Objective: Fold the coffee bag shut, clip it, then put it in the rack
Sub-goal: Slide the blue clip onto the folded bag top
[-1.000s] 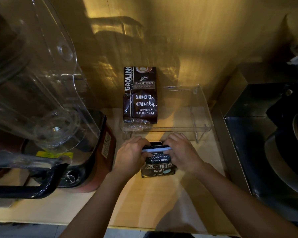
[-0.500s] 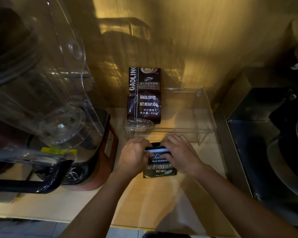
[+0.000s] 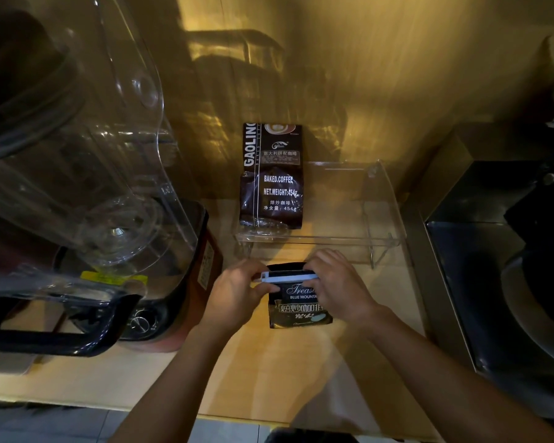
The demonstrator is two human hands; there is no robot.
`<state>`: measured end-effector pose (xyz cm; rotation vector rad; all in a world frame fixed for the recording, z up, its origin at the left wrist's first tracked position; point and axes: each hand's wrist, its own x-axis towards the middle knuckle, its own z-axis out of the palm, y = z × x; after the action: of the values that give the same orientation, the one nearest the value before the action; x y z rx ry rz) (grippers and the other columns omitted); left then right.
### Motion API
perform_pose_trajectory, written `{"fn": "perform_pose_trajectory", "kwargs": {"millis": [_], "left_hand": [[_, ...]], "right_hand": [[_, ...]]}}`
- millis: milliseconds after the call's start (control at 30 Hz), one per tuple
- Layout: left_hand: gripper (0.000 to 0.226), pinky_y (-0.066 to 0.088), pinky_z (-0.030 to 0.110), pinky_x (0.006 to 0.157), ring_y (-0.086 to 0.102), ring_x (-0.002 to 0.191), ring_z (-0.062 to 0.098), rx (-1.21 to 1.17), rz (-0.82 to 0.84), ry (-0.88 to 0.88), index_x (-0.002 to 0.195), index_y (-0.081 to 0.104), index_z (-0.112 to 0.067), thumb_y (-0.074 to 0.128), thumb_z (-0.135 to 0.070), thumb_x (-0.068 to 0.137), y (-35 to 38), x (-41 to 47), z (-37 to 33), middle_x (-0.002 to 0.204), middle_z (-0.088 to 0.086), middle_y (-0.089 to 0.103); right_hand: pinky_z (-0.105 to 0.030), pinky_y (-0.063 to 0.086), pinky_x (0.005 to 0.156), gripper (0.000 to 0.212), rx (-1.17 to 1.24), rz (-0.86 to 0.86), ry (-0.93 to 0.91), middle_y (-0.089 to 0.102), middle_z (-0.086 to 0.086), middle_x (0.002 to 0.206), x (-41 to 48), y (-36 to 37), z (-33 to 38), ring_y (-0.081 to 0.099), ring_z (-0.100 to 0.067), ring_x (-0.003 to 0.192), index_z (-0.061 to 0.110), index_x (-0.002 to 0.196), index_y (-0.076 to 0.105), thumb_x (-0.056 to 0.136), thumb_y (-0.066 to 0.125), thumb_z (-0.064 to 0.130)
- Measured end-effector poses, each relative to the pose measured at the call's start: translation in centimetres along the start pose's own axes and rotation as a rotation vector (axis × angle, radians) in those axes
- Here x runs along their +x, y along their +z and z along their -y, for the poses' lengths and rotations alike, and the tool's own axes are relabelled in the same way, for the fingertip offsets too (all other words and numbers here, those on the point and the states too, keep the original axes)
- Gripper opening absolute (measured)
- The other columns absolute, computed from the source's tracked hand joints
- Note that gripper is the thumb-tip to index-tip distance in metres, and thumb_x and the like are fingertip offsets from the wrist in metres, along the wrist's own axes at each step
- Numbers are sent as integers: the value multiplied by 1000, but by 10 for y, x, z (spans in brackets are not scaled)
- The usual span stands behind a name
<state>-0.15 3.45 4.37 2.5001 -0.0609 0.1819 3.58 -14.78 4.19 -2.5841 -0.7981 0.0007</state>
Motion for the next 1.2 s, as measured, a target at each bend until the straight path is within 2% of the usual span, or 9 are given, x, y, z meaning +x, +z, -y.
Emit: {"fn": "perform_pose_trajectory", "kwargs": {"millis": [100,333,467,600,700,833,1000,1200], "left_hand": [[21,47,36,63,58,73,22,-16,-11,34,88,67,-7,74,-19,73,0,-3,3,81,9,66],[19,47,34,63,60,74,25,5,-45,93,88,68,-3,73,-15,75,-1,-2,6,81,12,68],[17,49,37,60,60,70,27,19,-47,140,83,68,-2,75,-12,71,0,-1,2,75,13,68],[17,51,41,57,59,67,29,37,-59,138,79,67,-2,76,-12,70,0,-2,1,71,14,66],[16,50,42,54,59,65,30,39,-81,138,76,65,-1,77,-11,69,2,-5,0,69,16,65],[15,49,42,53,58,64,30,55,-95,119,74,64,-1,77,-9,69,5,-6,-2,67,15,65],[16,45,36,52,58,62,30,87,-109,86,73,64,-4,77,-12,69,7,-8,-2,65,13,65],[8,45,39,49,58,62,32,145,-141,28,73,64,-4,71,-7,74,13,-9,-8,66,14,64]], "right_hand": [[-34,35,88,20,11,-5,-4,60,-17,99,-1,0,-1,50,-29,96,-1,98,58,80,62,7],[-31,31,88,23,-29,-12,-46,58,-10,104,3,1,1,48,-24,99,6,104,56,83,61,15],[-35,34,86,28,-62,30,-115,59,-9,102,9,5,10,49,-24,97,6,106,56,84,61,23],[-38,38,82,17,-55,27,-125,59,-13,93,13,8,17,49,-27,90,2,97,58,84,60,13],[-42,43,74,9,-31,2,-135,59,-16,81,12,9,21,52,-31,80,-2,84,58,77,63,1],[-42,46,66,12,-13,-32,-132,59,-17,72,13,10,24,53,-32,70,-2,75,58,71,69,-3],[-42,46,63,13,5,-51,-116,58,-16,70,14,10,25,52,-31,68,0,72,57,68,69,-4],[-39,48,59,22,7,-87,-77,57,-14,64,14,13,27,54,-30,62,1,65,55,59,73,-9]]}}
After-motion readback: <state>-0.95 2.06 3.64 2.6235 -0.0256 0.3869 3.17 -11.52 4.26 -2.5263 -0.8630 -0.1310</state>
